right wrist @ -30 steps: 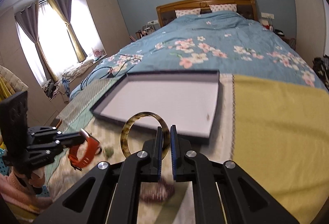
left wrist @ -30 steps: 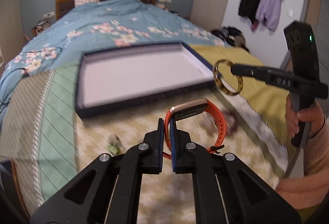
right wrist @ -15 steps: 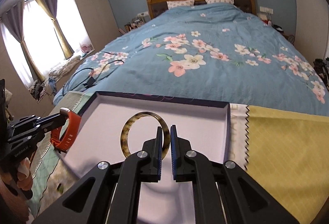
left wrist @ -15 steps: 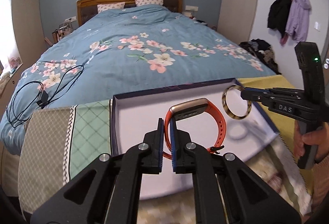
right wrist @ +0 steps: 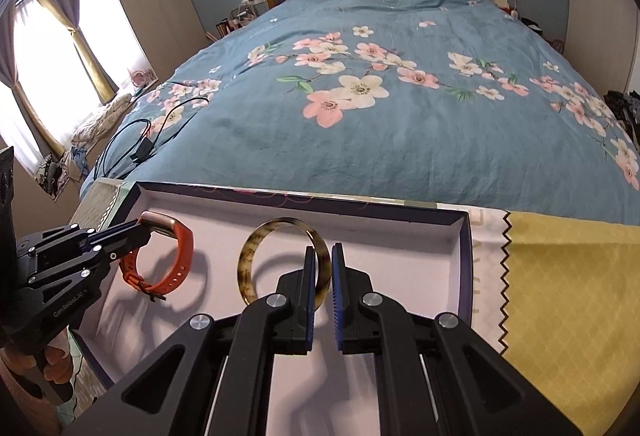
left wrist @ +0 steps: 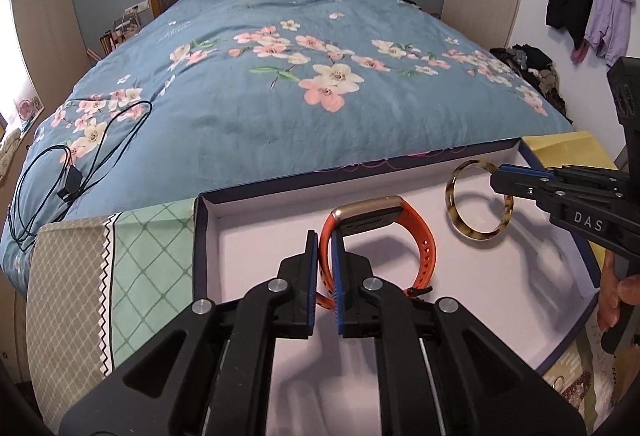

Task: Organize jewelry
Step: 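Carry the watch band into the box and open the left tool while the right tool releases the bangle there, then withdraw the left tool while the right tool grasps a clear crystal bead bracelet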

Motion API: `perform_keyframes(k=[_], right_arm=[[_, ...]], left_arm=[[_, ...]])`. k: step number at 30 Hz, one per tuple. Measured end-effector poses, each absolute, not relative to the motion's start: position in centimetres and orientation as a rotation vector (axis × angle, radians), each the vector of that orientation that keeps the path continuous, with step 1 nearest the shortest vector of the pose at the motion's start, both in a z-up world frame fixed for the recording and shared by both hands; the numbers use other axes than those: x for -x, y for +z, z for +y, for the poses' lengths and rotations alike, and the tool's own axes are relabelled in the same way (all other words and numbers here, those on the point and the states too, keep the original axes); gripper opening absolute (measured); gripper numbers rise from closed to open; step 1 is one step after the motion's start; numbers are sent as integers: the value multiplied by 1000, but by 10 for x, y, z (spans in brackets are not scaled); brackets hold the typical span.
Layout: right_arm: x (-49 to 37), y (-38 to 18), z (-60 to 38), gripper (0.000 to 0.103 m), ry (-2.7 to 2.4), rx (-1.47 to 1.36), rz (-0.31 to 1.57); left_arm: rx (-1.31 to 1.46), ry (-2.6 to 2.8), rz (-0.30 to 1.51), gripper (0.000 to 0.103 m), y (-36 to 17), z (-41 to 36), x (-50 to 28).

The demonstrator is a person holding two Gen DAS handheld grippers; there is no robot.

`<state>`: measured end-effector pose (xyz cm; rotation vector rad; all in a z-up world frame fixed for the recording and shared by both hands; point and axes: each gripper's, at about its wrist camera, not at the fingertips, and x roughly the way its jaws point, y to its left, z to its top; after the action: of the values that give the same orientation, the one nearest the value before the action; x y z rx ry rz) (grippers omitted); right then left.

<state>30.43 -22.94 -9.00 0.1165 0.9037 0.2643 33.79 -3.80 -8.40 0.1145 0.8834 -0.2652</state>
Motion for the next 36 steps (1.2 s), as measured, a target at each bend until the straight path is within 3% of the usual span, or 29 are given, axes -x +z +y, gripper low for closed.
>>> perform_keyframes(k=[7, 12, 14, 17, 22, 28, 36], right_arm=[[-313, -94, -232, 7, 229, -163, 934], [-307, -89, -236, 18, 225, -171, 891], [-299, -87, -239, 19, 232, -178, 868], [-276, -75, -242, 23, 267, -173, 807], [-216, -47, -245, 40, 367, -120, 692], [-148, -53, -250, 40, 443, -13, 688], [-101, -89, -260, 40, 432, 13, 787]], left_arm=[[-125, -258, 950, 8, -95, -45, -364], [-98, -250, 973, 10, -101, -46, -374], [-70, -256, 959, 25, -98, -43, -370], [-68, -255, 894, 38, -87, -37, -353], [-54, -238, 758, 47, -62, -21, -307], [-68, -274, 602, 59, -32, -4, -228], [-65, -306, 573, 60, -40, 13, -154]])
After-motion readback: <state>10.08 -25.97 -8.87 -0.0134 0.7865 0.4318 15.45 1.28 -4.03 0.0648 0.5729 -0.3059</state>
